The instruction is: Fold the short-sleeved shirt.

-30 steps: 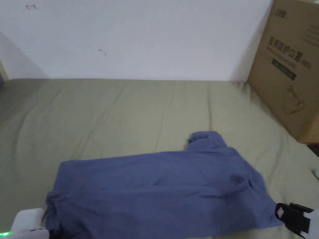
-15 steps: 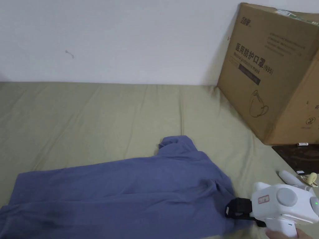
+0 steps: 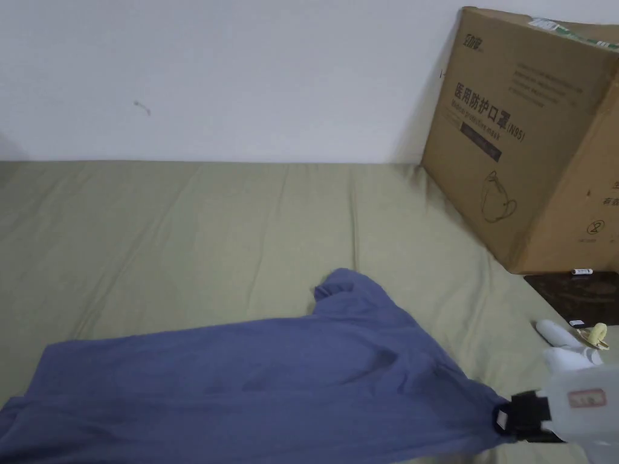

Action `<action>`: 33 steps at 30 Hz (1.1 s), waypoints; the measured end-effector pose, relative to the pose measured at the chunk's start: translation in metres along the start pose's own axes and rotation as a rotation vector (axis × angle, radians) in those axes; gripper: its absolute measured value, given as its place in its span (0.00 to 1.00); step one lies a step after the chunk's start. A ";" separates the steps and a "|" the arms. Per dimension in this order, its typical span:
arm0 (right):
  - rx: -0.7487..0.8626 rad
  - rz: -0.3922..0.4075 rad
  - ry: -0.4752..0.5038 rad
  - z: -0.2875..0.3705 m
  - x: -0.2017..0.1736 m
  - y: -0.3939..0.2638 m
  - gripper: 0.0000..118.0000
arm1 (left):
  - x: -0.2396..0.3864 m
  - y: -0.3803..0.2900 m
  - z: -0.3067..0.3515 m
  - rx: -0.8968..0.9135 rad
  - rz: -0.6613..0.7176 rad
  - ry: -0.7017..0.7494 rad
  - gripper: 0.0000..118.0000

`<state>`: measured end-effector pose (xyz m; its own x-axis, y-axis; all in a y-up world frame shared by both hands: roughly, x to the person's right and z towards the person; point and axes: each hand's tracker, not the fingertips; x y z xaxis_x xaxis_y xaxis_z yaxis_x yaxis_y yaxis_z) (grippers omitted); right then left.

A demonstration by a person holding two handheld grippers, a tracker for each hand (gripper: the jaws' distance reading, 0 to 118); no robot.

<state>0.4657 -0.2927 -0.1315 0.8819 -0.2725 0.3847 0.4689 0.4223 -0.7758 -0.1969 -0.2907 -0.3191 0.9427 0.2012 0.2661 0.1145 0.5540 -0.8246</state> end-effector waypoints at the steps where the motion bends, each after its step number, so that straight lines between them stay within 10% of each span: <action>1: -0.010 0.006 -0.004 0.008 0.000 -0.013 0.02 | -0.005 -0.006 0.006 -0.013 0.004 -0.013 0.04; 14: -0.110 -0.108 -0.054 -0.005 0.013 -0.119 0.08 | -0.027 -0.089 0.012 -0.199 -0.011 -0.020 0.05; 15: -0.110 -0.109 -0.064 -0.005 0.009 -0.118 0.21 | -0.026 -0.088 0.012 -0.195 -0.009 -0.015 0.14; 18: -0.083 -0.013 -0.191 0.003 0.002 -0.112 0.92 | -0.021 -0.084 0.019 -0.149 -0.034 0.061 0.96; 21: 0.059 0.041 -0.215 0.029 -0.014 -0.104 0.97 | -0.018 -0.070 0.042 -0.023 -0.005 0.039 1.00; 29: 0.468 0.011 0.048 0.095 -0.092 -0.062 0.95 | 0.039 -0.016 0.117 0.452 -0.080 -0.112 0.94; 31: 0.575 0.019 0.105 0.103 -0.115 -0.053 0.73 | 0.059 -0.004 0.124 0.539 -0.120 -0.118 0.59; 33: 0.635 0.033 0.157 0.103 -0.130 -0.041 0.08 | 0.072 0.011 0.121 0.541 -0.133 -0.124 0.00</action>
<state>0.3374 -0.1852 -0.0983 0.9014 -0.3530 0.2508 0.4215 0.8478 -0.3217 -0.1656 -0.1723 -0.2486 0.8835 0.1766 0.4338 0.0222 0.9093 -0.4155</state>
